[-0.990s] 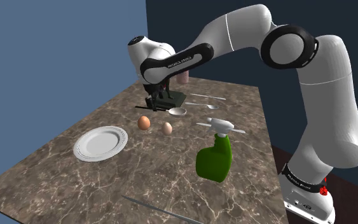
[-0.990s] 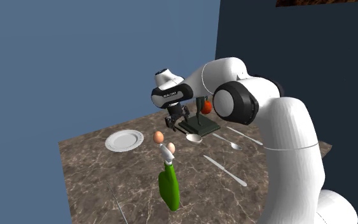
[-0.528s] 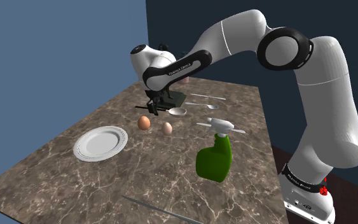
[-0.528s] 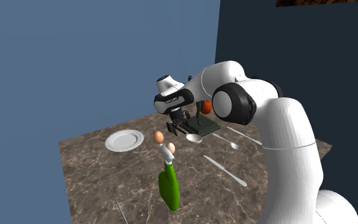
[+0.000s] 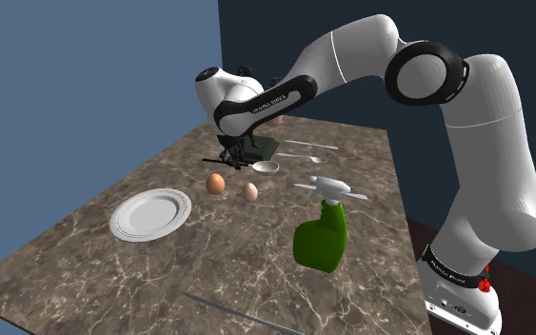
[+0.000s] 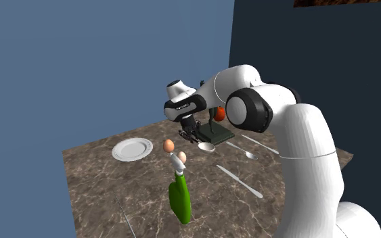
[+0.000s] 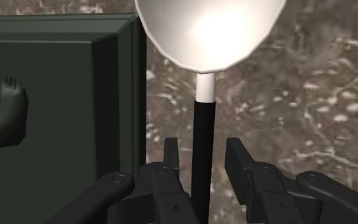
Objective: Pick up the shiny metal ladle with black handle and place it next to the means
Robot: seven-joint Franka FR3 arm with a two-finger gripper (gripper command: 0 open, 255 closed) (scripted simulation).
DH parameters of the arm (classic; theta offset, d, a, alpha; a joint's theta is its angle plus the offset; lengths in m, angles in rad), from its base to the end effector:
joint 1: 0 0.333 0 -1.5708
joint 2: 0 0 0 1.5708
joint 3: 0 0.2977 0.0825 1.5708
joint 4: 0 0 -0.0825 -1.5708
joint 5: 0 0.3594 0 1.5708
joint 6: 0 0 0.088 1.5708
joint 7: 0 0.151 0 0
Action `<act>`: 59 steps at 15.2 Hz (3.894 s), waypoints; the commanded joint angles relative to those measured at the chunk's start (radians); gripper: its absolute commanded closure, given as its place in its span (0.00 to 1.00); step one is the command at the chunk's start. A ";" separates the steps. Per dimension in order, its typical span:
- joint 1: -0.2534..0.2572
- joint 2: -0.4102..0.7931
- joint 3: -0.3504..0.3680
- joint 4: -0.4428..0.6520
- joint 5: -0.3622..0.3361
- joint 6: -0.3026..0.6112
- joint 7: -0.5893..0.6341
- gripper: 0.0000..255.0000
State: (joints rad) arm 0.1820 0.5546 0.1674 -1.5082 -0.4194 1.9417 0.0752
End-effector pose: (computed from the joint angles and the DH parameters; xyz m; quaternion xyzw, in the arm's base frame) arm 0.6352 0.1705 0.2937 0.9652 0.2106 -0.0222 0.1538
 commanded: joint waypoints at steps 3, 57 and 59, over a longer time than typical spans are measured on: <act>0.000 0.000 0.000 0.000 0.000 0.000 0.000 1.00; 0.127 -0.499 0.144 -0.547 0.118 -0.016 0.248 1.00; 0.127 -0.487 0.143 -0.561 0.112 0.008 0.257 1.00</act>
State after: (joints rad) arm 0.3091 0.0649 0.3104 -2.0552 -0.3053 1.9335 0.3263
